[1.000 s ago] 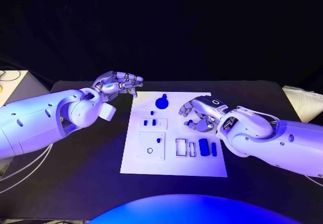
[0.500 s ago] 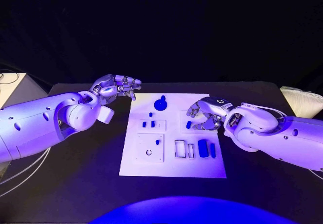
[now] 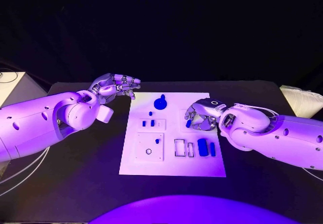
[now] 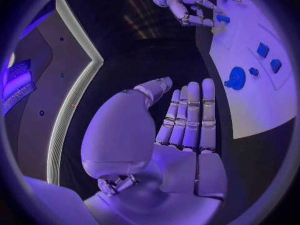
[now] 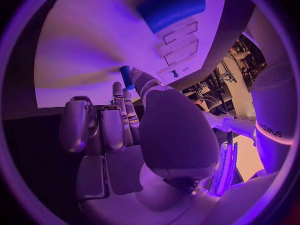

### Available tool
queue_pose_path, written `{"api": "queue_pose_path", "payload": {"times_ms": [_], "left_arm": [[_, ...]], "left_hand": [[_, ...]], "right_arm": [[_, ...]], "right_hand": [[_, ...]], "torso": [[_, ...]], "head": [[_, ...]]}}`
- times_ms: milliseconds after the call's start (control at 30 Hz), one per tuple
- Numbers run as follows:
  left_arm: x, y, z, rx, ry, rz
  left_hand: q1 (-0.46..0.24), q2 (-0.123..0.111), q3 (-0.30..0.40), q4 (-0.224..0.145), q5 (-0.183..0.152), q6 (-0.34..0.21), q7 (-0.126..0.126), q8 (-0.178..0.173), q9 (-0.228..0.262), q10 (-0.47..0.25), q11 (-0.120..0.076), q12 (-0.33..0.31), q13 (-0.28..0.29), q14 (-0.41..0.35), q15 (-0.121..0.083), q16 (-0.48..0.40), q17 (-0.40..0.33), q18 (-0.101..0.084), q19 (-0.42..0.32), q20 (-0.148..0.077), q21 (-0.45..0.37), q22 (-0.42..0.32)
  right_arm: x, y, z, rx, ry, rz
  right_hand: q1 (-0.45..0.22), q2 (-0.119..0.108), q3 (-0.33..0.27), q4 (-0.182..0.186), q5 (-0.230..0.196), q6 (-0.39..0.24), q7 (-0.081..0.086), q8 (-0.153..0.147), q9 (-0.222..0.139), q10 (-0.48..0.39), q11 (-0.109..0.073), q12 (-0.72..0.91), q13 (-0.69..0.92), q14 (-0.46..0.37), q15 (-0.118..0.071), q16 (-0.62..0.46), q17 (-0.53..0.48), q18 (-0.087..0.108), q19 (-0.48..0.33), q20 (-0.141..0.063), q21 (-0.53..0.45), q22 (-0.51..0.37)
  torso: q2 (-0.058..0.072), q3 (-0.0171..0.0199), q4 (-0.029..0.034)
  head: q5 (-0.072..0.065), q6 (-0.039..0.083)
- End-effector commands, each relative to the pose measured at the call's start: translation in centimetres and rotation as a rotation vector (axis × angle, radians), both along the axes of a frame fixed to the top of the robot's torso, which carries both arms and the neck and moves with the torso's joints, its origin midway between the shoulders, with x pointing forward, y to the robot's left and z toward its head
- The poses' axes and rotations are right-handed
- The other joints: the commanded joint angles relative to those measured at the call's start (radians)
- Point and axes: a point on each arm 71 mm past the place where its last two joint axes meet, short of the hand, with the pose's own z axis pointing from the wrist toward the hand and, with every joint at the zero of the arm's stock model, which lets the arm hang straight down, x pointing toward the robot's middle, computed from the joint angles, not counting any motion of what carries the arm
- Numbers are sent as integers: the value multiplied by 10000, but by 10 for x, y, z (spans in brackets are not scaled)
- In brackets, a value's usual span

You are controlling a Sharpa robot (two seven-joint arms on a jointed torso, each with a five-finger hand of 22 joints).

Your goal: Assemble the parts on the task board

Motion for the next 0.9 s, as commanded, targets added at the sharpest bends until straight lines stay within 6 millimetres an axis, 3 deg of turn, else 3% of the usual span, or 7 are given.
{"api": "queue_pose_path", "payload": {"times_ms": [33,333,433,467,633,900], "left_arm": [[-1,-2,1,-126,6,-159],[-1,-1,1,-113,21,-139],[-1,-1,1,-111,28,-140],[-1,-1,1,-110,30,-140],[-1,-1,1,-108,37,-141],[0,0,0,-92,40,-109]], "left_hand": [[63,34,-88,17,-35,-33,-11,47,-13,-61,-12,47,-15,35,-28,-41,-21,147,65,13,-68,-26],[63,34,-88,17,-35,-33,-11,47,-13,-61,-12,47,-15,35,-28,-41,-21,147,65,13,-68,-26],[63,34,-88,17,-35,-33,-11,47,-13,-61,-12,47,-15,35,-28,-41,-21,147,65,13,-68,-26],[63,34,-88,17,-35,-33,-11,47,-13,-61,-12,47,-15,35,-28,-41,-21,147,65,13,-68,-26],[63,34,-88,17,-35,-33,-11,47,-13,-61,-12,47,-15,35,-28,-41,-21,147,65,13,-68,-26],[63,34,-88,17,-35,-33,-11,47,-13,-61,-12,47,-15,35,-28,-41,-21,147,65,13,-68,-26]], "right_arm": [[-1,2,-2,-176,-29,115],[-2,6,-3,-160,40,165],[-2,6,-4,-218,53,168],[-2,7,-4,-225,42,171],[-3,9,-3,-75,-218,77],[-5,10,1,497,-650,-285]], "right_hand": [[19,-132,325,131,-36,165,-16,49,16,256,-42,22,19,175,-71,86,122,-144,222,-72,226,699],[-109,-366,1247,449,-56,705,-151,219,128,948,-198,-152,55,223,-181,224,299,-221,325,-167,656,971],[-46,-249,1535,448,-127,936,-241,351,209,1213,-281,-175,90,239,-260,272,375,-261,375,-224,882,1103],[31,-151,1722,410,-497,1038,-293,417,253,1341,-308,-189,108,248,-314,295,411,-278,394,-260,972,1158],[132,81,2245,188,-705,1320,-394,692,470,1764,-463,-258,211,271,-401,361,521,-326,444,-369,1228,1321],[67,109,2604,-144,-513,1287,-382,947,781,2027,-498,-379,327,290,-439,409,586,-377,502,-423,1491,1483]], "torso": [[-1,-4,-4],[-14,-4,-17],[-14,-5,-16],[-12,-3,-12],[-7,1,-11],[-16,1,-12]], "head": [[12,-24],[12,-64],[8,-69],[-4,-75],[-13,-78],[-24,-86]]}}
